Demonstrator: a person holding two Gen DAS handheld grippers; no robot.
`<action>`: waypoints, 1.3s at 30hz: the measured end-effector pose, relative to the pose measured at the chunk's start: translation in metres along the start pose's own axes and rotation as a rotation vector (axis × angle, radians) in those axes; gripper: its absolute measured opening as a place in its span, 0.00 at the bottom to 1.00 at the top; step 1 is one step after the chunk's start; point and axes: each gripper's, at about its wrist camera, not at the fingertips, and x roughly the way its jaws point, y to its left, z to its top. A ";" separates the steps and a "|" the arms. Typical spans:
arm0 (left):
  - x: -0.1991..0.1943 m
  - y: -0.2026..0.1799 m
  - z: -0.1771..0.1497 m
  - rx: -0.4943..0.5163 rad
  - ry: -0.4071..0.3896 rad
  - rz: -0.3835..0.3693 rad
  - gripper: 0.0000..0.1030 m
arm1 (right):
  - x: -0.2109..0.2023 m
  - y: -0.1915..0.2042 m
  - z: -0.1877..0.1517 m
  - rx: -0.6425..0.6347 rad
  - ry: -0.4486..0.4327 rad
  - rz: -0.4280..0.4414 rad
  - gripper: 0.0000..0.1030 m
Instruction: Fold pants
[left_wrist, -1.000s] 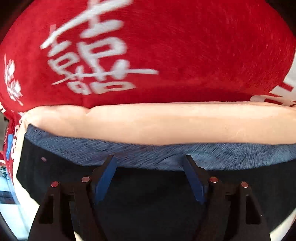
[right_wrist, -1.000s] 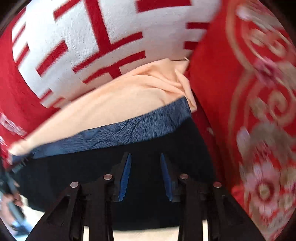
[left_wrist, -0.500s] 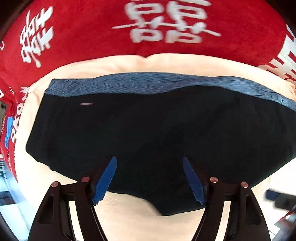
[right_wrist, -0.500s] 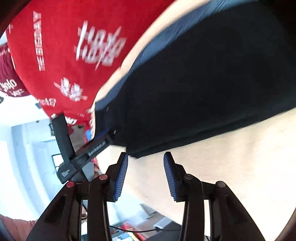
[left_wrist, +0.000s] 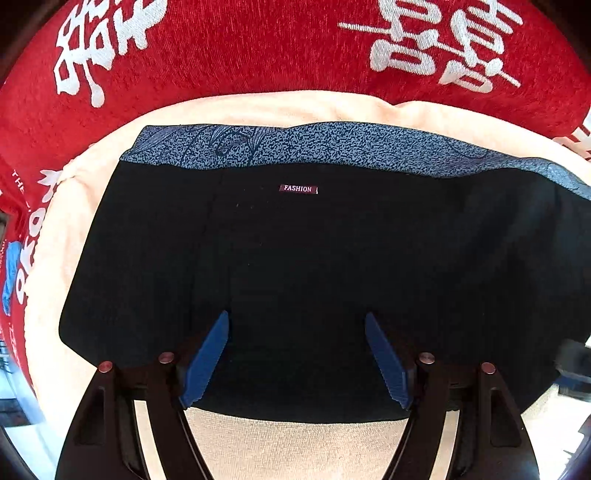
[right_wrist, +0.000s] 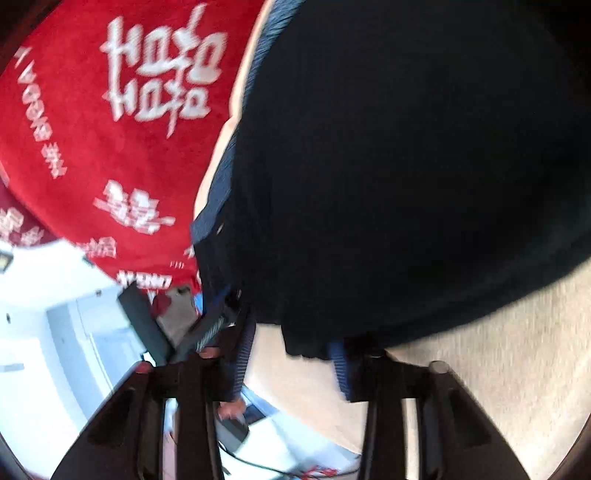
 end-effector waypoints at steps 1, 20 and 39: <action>-0.001 0.004 -0.002 -0.006 -0.002 -0.016 0.74 | 0.000 0.004 -0.001 -0.009 -0.009 -0.007 0.09; -0.036 -0.110 -0.003 0.133 -0.033 -0.141 0.74 | -0.092 0.056 0.010 -0.506 -0.153 -0.521 0.37; 0.013 -0.129 0.085 0.025 -0.074 -0.052 0.74 | -0.084 0.067 0.098 -0.611 -0.154 -0.584 0.27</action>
